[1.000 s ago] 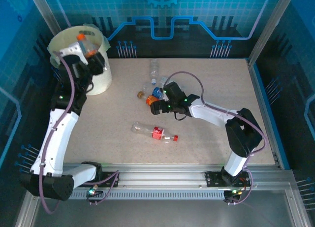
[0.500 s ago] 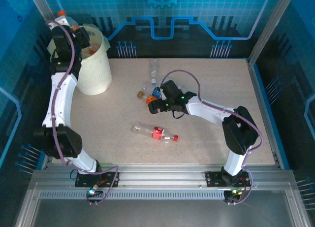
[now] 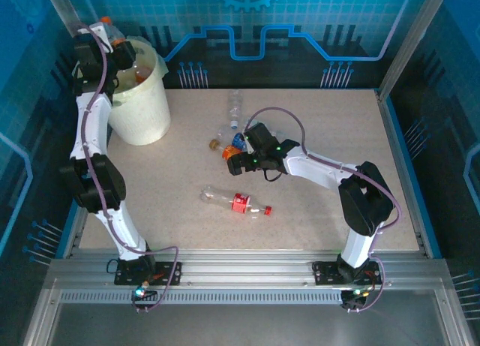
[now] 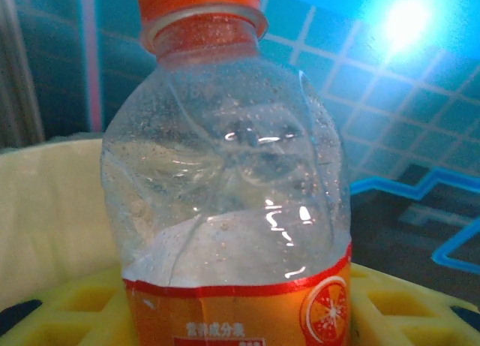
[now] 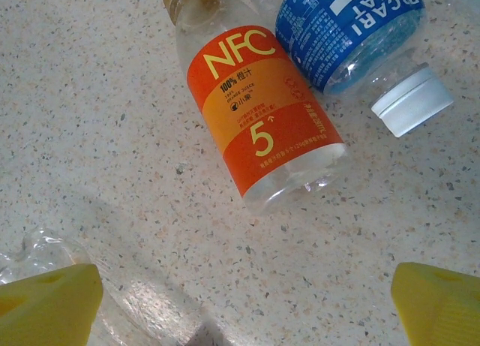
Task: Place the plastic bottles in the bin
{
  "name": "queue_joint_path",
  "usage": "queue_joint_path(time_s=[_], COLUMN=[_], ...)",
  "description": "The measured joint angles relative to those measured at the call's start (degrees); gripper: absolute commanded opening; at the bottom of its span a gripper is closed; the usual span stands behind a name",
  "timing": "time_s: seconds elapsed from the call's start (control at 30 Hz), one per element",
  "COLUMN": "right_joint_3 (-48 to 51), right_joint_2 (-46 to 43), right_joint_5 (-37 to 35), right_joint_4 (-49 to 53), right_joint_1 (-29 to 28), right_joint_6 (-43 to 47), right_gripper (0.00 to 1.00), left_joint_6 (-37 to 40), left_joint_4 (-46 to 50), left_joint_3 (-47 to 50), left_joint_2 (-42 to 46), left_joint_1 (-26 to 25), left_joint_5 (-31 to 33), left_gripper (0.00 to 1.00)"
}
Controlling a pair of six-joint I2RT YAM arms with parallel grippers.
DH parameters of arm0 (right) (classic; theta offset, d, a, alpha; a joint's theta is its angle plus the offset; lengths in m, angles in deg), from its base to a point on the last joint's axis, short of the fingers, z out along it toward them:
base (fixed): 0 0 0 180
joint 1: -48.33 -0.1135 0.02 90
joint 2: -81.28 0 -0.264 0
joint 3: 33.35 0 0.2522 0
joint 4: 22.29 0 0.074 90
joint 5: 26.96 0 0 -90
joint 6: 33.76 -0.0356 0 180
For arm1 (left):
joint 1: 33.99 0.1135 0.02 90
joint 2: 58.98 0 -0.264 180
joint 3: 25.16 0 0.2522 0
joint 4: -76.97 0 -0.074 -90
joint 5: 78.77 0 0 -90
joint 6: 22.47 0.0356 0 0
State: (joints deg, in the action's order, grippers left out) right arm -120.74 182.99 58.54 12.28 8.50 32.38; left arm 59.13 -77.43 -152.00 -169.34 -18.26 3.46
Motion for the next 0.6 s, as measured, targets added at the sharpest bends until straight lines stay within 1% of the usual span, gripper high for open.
queue_joint_path(time_s=[0.1, 0.17, 0.4, 0.5, 0.6], right_joint_3=[0.00, 0.00, 0.00, 0.00, -0.02], right_joint_2=[0.00, 0.00, 0.00, 0.00, 0.00], right_joint_5=[0.00, 0.02, 0.02, 0.04, 0.07], right_joint_4=[0.31, 0.55, 1.09, 1.14, 1.25], right_joint_1=[0.00, 0.00, -0.02, -0.02, -0.02], right_joint_6=[0.39, 0.61, 1.03, 1.05, 1.14], right_gripper=[1.00, 1.00, 1.00, 1.00, 1.00], left_joint_6=[1.01, 1.36, 1.49, 1.57, 1.55], left_joint_4=[0.48, 0.87, 2.64, 2.95, 3.17], left_joint_3=[-0.04, -0.04, -0.07, -0.48, -0.96], left_joint_2=[-0.87, -1.44, -2.32, -2.32, -2.32], left_joint_1=[0.66, 0.90, 0.94, 0.94, 0.94], left_joint_5=[-4.02, -5.99, -9.53, -10.99, -12.13], left_gripper=[0.61, 0.63, 0.73, 0.82, 0.84])
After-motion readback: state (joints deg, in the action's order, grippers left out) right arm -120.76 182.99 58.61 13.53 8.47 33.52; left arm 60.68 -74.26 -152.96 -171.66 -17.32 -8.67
